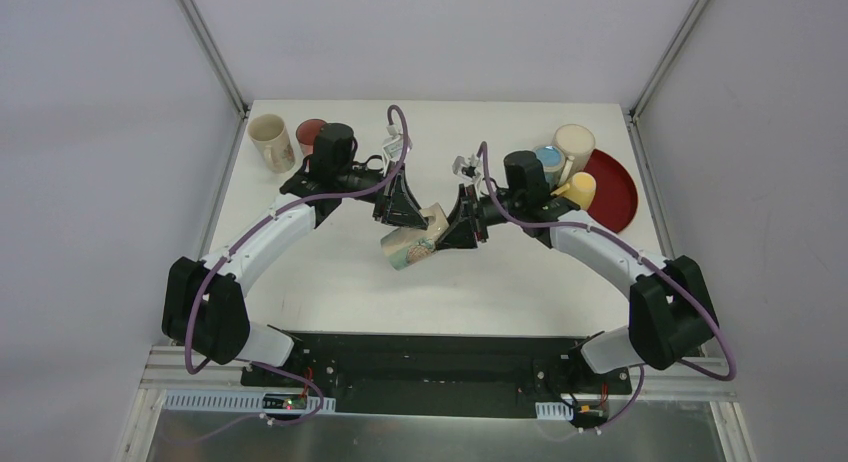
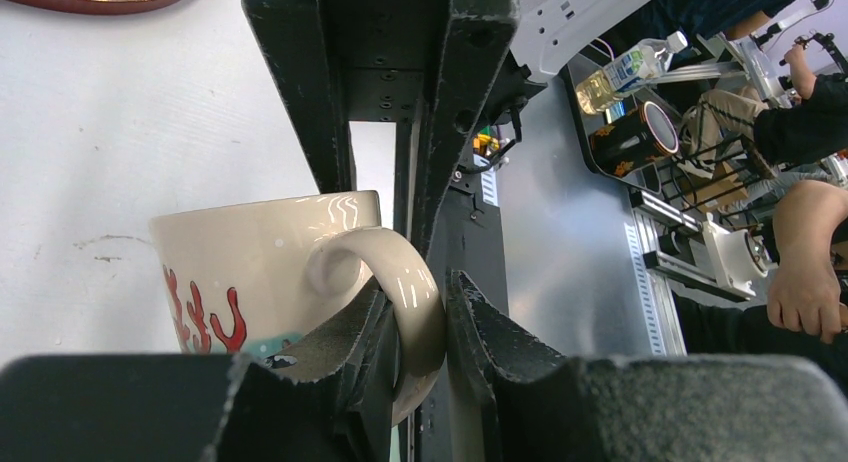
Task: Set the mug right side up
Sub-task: Place the cup at the corner of the board.
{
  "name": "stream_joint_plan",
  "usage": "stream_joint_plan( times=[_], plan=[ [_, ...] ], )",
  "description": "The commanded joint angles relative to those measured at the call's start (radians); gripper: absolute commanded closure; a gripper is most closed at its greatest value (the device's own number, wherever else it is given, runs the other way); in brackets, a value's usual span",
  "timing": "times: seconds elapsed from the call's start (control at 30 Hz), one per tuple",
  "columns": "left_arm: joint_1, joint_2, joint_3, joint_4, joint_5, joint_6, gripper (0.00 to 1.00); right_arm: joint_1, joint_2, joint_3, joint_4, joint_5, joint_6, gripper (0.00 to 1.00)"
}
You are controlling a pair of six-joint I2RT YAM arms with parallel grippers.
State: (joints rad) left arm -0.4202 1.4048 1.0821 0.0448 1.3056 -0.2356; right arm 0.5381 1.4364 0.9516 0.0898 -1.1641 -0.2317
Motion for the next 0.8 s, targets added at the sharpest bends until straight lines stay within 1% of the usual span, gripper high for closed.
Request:
stream_joint_plan(
  times=[0.0,0.07,0.13,0.27,0.3,0.37,0.47,0.53,0.6,0.7,0.77],
  plan=[
    [-0.009,-0.016,0.038,0.067,0.056,0.002,1.0,0.011,0.012,0.071,0.009,-0.011,0.016,0.75],
    [-0.009,-0.017,0.033,0.068,0.056,0.003,1.0,0.011,0.015,0.086,-0.029,-0.009,-0.007,0.99],
    [-0.009,-0.02,0.027,0.068,0.054,0.005,1.0,0.011,0.013,0.107,-0.099,-0.002,-0.05,1.0],
    [-0.009,-0.026,0.02,0.056,0.045,0.017,1.0,0.011,0.01,0.193,-0.358,0.031,-0.222,1.0],
    [-0.009,-0.025,0.021,0.042,0.041,0.027,0.94,0.011,0.01,0.218,-0.418,0.046,-0.259,1.0],
    [-0.009,-0.027,0.025,-0.007,0.032,0.06,0.73,0.011,0.012,0.269,-0.549,0.066,-0.355,1.0],
    [-0.009,-0.03,0.037,-0.102,0.001,0.146,0.52,0.011,0.032,0.345,-0.726,0.087,-0.459,1.0],
    [-0.009,-0.028,0.042,-0.14,-0.038,0.192,0.45,0.012,0.062,0.398,-0.845,0.108,-0.516,1.0],
    [-0.009,-0.028,0.049,-0.171,-0.092,0.225,0.42,0.013,0.095,0.444,-0.954,0.143,-0.561,1.0],
    [-0.009,-0.026,0.053,-0.201,-0.169,0.285,0.34,0.019,0.119,0.469,-1.014,0.208,-0.559,1.0],
    [-0.009,-0.025,0.057,-0.22,-0.22,0.318,0.33,0.029,0.123,0.475,-1.017,0.281,-0.524,1.0]
  ],
)
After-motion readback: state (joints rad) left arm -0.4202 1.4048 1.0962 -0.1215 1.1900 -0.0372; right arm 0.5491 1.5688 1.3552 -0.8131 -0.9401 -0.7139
